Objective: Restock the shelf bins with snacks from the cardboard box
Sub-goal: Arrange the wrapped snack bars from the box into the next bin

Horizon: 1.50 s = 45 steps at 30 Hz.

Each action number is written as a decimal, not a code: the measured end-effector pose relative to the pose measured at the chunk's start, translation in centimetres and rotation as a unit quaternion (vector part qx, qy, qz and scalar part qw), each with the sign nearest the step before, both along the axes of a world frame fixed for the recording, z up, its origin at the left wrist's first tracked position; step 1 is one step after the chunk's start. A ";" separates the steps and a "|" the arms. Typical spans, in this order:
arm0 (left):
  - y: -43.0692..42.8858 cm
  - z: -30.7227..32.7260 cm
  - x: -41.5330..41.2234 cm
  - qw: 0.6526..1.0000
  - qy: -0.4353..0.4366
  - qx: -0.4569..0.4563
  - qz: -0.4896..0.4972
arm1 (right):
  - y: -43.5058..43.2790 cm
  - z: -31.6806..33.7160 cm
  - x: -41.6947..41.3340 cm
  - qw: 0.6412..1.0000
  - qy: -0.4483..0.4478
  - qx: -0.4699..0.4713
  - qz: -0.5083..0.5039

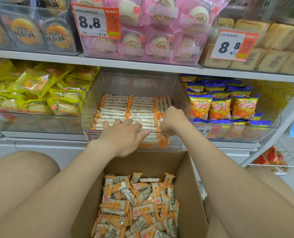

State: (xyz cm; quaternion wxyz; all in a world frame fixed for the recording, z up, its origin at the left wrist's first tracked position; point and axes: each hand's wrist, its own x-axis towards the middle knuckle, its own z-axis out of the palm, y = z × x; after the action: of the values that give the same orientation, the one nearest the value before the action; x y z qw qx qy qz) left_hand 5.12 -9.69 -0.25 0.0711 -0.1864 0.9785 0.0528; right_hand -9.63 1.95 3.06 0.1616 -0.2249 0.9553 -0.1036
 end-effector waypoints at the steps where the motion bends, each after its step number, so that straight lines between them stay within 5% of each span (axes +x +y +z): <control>1: 0.0 0.1 0.0 1.000 0.000 0.007 0.001 | -0.2 0.0 0.1 1.000 -0.010 -0.017 -0.001; 8: -0.4 0.1 0.0 1.000 0.006 0.017 -0.022 | 1.1 0.9 0.2 0.995 -0.093 -0.025 0.032; 30: -0.2 0.6 0.7 1.000 0.021 0.021 -0.005 | 2.4 -0.5 3.1 0.997 0.032 -0.012 0.074; 33: 0.0 1.2 1.1 0.998 0.065 0.007 -0.002 | 2.9 -0.3 4.0 0.993 0.088 -0.019 0.078; 38: 1.6 2.1 2.8 0.961 0.277 0.011 -0.016 | 4.4 -0.3 8.5 0.953 0.227 -0.145 0.136; 40: 1.8 1.6 3.9 0.968 0.241 0.062 -0.010 | 5.4 -1.0 10.6 0.959 0.178 -0.147 0.163; 45: 1.6 -4.2 3.9 0.989 -0.100 0.086 -0.071 | 5.8 -6.6 11.6 0.974 -0.007 0.027 0.226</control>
State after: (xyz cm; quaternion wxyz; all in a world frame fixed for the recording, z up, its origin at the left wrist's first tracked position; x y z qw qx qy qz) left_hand 9.03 -8.12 -4.45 0.1882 -0.1144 0.9689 0.1128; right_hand 1.93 7.76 -3.59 0.1939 -0.4294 0.8811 -0.0406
